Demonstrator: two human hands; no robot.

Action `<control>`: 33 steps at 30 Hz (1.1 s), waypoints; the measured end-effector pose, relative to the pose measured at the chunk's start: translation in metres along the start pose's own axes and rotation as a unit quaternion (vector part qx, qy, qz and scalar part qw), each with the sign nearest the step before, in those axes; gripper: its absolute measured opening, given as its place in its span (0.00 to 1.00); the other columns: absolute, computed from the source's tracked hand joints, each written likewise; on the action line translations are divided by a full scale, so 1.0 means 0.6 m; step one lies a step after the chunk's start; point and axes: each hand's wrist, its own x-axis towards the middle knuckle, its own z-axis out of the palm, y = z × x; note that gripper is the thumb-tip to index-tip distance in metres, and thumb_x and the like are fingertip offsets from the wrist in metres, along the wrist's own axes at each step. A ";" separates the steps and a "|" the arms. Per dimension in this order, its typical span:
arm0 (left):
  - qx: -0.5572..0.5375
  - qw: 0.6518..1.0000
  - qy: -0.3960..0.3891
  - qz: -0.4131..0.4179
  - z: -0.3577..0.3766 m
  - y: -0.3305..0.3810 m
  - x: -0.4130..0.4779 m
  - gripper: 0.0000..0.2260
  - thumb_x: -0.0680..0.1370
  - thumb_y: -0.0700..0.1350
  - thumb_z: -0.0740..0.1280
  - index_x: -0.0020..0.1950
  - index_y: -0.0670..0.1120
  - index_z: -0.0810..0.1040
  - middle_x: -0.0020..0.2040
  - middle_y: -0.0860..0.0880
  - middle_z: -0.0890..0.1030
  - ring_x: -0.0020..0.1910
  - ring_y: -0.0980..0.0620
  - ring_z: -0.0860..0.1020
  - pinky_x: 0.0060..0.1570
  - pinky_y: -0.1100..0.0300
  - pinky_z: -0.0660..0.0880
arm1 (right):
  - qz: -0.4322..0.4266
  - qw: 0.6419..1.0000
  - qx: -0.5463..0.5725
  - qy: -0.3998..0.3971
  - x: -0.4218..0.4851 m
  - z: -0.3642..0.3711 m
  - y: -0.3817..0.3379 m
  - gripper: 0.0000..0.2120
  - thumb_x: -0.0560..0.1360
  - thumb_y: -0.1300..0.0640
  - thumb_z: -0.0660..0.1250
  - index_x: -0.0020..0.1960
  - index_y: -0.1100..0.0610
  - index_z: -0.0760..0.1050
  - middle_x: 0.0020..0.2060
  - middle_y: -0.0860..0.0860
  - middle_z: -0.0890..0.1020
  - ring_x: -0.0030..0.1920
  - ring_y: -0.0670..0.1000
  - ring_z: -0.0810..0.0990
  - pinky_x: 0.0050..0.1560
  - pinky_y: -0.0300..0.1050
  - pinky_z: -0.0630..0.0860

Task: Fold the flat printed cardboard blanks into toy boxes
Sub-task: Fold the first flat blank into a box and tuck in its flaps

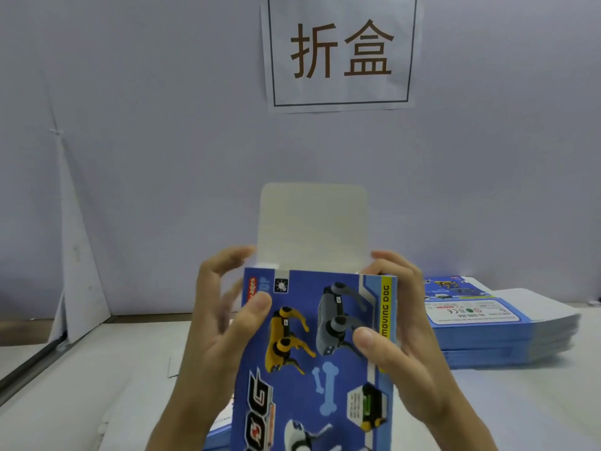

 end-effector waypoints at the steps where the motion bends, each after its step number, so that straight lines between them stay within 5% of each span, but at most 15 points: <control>1: 0.059 0.998 0.022 0.026 -0.002 0.003 0.002 0.17 0.70 0.57 0.67 0.58 0.64 0.73 0.56 0.58 0.79 0.53 0.50 0.82 0.41 0.62 0.79 | -0.023 0.999 -0.031 0.033 0.002 0.005 0.000 0.21 0.67 0.50 0.65 0.58 0.46 0.67 0.66 0.55 0.64 0.61 0.31 0.69 0.53 0.22 0.68; 4: 0.199 0.974 0.045 0.102 -0.004 0.013 0.005 0.19 0.71 0.58 0.65 0.61 0.70 0.68 0.57 0.62 0.76 0.57 0.56 0.77 0.49 0.71 0.74 | -0.066 0.987 -0.050 0.140 0.006 0.019 0.005 0.23 0.67 0.52 0.68 0.58 0.40 0.64 0.68 0.56 0.58 0.63 0.27 0.65 0.53 0.20 0.67; 6: 0.254 0.959 0.015 0.124 -0.001 0.015 0.003 0.26 0.70 0.58 0.67 0.67 0.68 0.64 0.61 0.63 0.74 0.60 0.60 0.75 0.50 0.73 0.73 | -0.065 0.979 -0.016 0.191 0.007 0.030 0.007 0.25 0.66 0.52 0.70 0.56 0.34 0.63 0.68 0.51 0.56 0.70 0.35 0.61 0.52 0.24 0.71; 9: 0.337 0.929 -0.075 0.134 0.012 0.008 -0.003 0.44 0.66 0.66 0.70 0.77 0.58 0.54 0.74 0.58 0.61 0.73 0.55 0.64 0.63 0.55 0.74 | -0.086 0.970 -0.050 0.223 0.003 0.048 0.011 0.27 0.65 0.52 0.71 0.56 0.34 0.61 0.69 0.47 0.54 0.76 0.50 0.52 0.56 0.34 0.74; 11: 0.369 0.918 -0.086 0.119 0.024 0.004 -0.005 0.52 0.62 0.73 0.68 0.77 0.54 0.49 0.78 0.53 0.51 0.77 0.51 0.53 0.68 0.40 0.67 | -0.075 0.973 -0.048 0.211 -0.002 0.056 0.011 0.25 0.66 0.50 0.71 0.55 0.37 0.61 0.69 0.44 0.57 0.75 0.55 0.58 0.62 0.39 0.71; 13: 0.382 0.915 -0.078 0.108 0.028 -0.001 -0.004 0.56 0.57 0.73 0.69 0.75 0.55 0.45 0.78 0.54 0.45 0.78 0.49 0.50 0.69 0.38 0.64 | -0.055 0.985 0.040 0.157 -0.006 0.056 0.007 0.21 0.68 0.52 0.68 0.55 0.38 0.62 0.63 0.43 0.66 0.65 0.51 0.72 0.58 0.39 0.72; 15: 0.395 0.910 -0.081 0.099 0.025 -0.008 -0.003 0.61 0.55 0.72 0.71 0.74 0.58 0.35 0.74 0.61 0.42 0.77 0.49 0.53 0.70 0.46 0.65 | -0.031 0.984 0.129 0.116 -0.002 0.055 0.000 0.19 0.70 0.52 0.66 0.55 0.40 0.63 0.57 0.46 0.74 0.56 0.50 0.78 0.56 0.39 0.73; 16: 0.380 0.918 -0.081 0.076 0.021 -0.011 -0.002 0.64 0.54 0.70 0.73 0.71 0.63 0.28 0.71 0.65 0.45 0.75 0.55 0.57 0.69 0.59 0.67 | -0.016 0.979 0.164 0.122 0.001 0.053 0.000 0.18 0.69 0.52 0.65 0.55 0.41 0.63 0.55 0.46 0.77 0.54 0.49 0.80 0.55 0.38 0.74; 17: 0.359 0.929 -0.076 0.049 0.016 -0.014 -0.001 0.65 0.53 0.66 0.77 0.68 0.69 0.26 0.65 0.69 0.49 0.70 0.64 0.61 0.63 0.74 0.66 | 0.001 0.969 0.199 0.145 0.003 0.049 0.001 0.18 0.68 0.52 0.64 0.55 0.42 0.62 0.52 0.44 0.81 0.52 0.47 0.81 0.53 0.37 0.75; 19: 0.347 0.934 -0.070 0.037 0.003 -0.028 0.002 0.66 0.53 0.55 0.82 0.66 0.74 0.28 0.55 0.70 0.53 0.61 0.74 0.63 0.49 0.86 0.62 | 0.010 0.957 0.206 0.204 0.009 0.037 0.003 0.17 0.70 0.50 0.61 0.57 0.43 0.61 0.45 0.44 0.84 0.47 0.43 0.81 0.51 0.34 0.75; 23: 0.379 0.919 -0.087 0.062 -0.025 -0.048 0.006 0.66 0.55 0.48 0.84 0.73 0.62 0.34 0.57 0.69 0.53 0.59 0.79 0.61 0.43 0.86 0.64 | 0.013 0.960 0.144 0.240 0.014 -0.007 0.004 0.11 0.73 0.45 0.62 0.54 0.41 0.71 0.37 0.47 0.85 0.40 0.48 0.82 0.48 0.36 0.76; 29: 0.412 0.895 -0.122 0.123 -0.036 -0.051 0.016 0.67 0.55 0.50 0.84 0.76 0.59 0.36 0.70 0.59 0.52 0.66 0.69 0.62 0.54 0.84 0.62 | 0.030 0.981 0.096 0.167 0.017 -0.023 0.008 0.14 0.72 0.45 0.61 0.55 0.49 0.73 0.41 0.44 0.85 0.41 0.45 0.82 0.44 0.31 0.75; 33: 0.451 0.875 -0.106 0.136 -0.044 -0.052 0.019 0.69 0.53 0.49 0.85 0.77 0.61 0.37 0.72 0.51 0.53 0.66 0.61 0.64 0.44 0.82 0.69 | 0.005 0.982 0.069 0.173 0.013 -0.034 0.005 0.14 0.72 0.53 0.64 0.55 0.40 0.73 0.42 0.45 0.84 0.39 0.44 0.80 0.39 0.32 0.74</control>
